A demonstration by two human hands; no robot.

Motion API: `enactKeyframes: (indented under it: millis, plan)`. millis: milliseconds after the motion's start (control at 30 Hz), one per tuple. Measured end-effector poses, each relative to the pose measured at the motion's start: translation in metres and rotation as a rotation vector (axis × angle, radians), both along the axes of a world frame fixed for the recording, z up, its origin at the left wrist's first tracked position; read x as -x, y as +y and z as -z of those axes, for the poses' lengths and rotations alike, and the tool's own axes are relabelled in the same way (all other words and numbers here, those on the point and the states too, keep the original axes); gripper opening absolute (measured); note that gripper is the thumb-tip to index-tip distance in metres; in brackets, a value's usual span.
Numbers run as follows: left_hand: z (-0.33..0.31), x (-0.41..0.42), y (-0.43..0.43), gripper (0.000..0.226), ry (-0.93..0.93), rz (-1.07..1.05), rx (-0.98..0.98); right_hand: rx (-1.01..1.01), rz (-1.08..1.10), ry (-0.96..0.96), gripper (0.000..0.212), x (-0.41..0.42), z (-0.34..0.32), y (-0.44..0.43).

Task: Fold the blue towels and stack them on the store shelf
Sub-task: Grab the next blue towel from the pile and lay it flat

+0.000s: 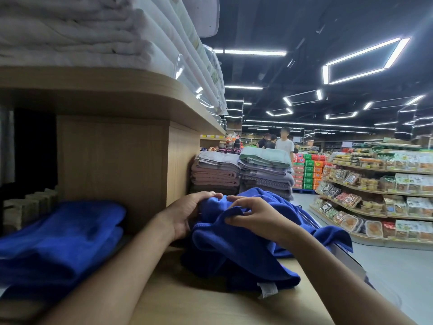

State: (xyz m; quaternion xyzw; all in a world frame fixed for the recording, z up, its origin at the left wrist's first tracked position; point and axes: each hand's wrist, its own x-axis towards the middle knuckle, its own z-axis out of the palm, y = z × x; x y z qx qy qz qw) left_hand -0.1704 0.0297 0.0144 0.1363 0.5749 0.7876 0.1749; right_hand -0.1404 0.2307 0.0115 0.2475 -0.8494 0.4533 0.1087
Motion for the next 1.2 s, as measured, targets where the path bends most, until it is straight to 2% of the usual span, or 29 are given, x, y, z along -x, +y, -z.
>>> enactKeyframes:
  millis: [100,167,300,367,467,533,667,767,800,867,900,967,1067,1100,1133,1200]
  plan:
    - [-0.001,0.001,0.004,0.025,0.13,-0.029,-0.101,-0.047,0.017,0.012,0.001,0.003,0.005,0.0]
    - [-0.002,0.001,0.004,0.031,0.18,-0.063,-0.107,-0.085,0.063,0.061,0.009,0.002,0.006,-0.001]
    - [-0.002,0.005,-0.002,0.027,0.148,-0.039,-0.118,-0.037,0.154,0.188,0.021,-0.001,0.002,-0.002]
    - [-0.004,0.008,-0.007,0.032,0.081,-0.09,-0.148,-0.011,0.189,0.193,0.018,-0.002,-0.002,0.002]
    - [-0.004,0.016,-0.012,0.022,-0.011,-0.156,-0.199,-0.099,0.157,0.117,0.011,-0.005,-0.007,0.007]
    - [-0.003,0.02,-0.014,0.027,-0.018,-0.196,-0.207,-0.181,0.101,0.057,0.005,-0.006,-0.008,0.008]
    - [-0.001,0.023,-0.015,0.038,-0.046,-0.209,-0.19,-0.321,0.004,-0.045,0.015,-0.01,-0.008,0.008]
    - [0.0,0.024,-0.016,0.019,-0.039,-0.249,-0.176,-0.412,-0.068,-0.119,0.008,-0.014,-0.009,0.007]
    - [0.0,0.024,-0.017,0.024,-0.017,-0.303,-0.167,-0.438,-0.091,-0.138,0.004,-0.016,-0.01,0.006]
    - [0.001,0.024,-0.018,0.052,0.06,-0.418,-0.148,-0.469,-0.112,-0.151,0.006,-0.021,-0.012,0.005]
    - [0.001,0.025,-0.018,0.059,0.1,-0.445,-0.128,-0.449,-0.12,-0.156,0.01,-0.023,-0.014,0.004]
    - [0.0,0.023,-0.015,0.051,0.184,-0.454,-0.083,-0.306,-0.172,-0.19,0.011,-0.026,-0.016,0.003]
    - [-0.005,0.013,-0.009,0.01,0.258,-0.439,-0.068,0.102,-0.293,-0.331,0.008,-0.029,-0.021,0.008]
    - [-0.007,0.01,-0.007,0.005,0.272,-0.427,-0.07,0.25,-0.359,-0.412,0.009,-0.03,-0.023,0.01]
    - [-0.008,0.008,-0.005,0.007,0.289,-0.413,-0.073,0.355,-0.442,-0.467,0.01,-0.032,-0.025,0.012]
    - [-0.011,0.0,-0.001,0.011,0.357,-0.368,-0.046,0.415,-0.554,-0.46,0.018,-0.036,-0.028,0.012]
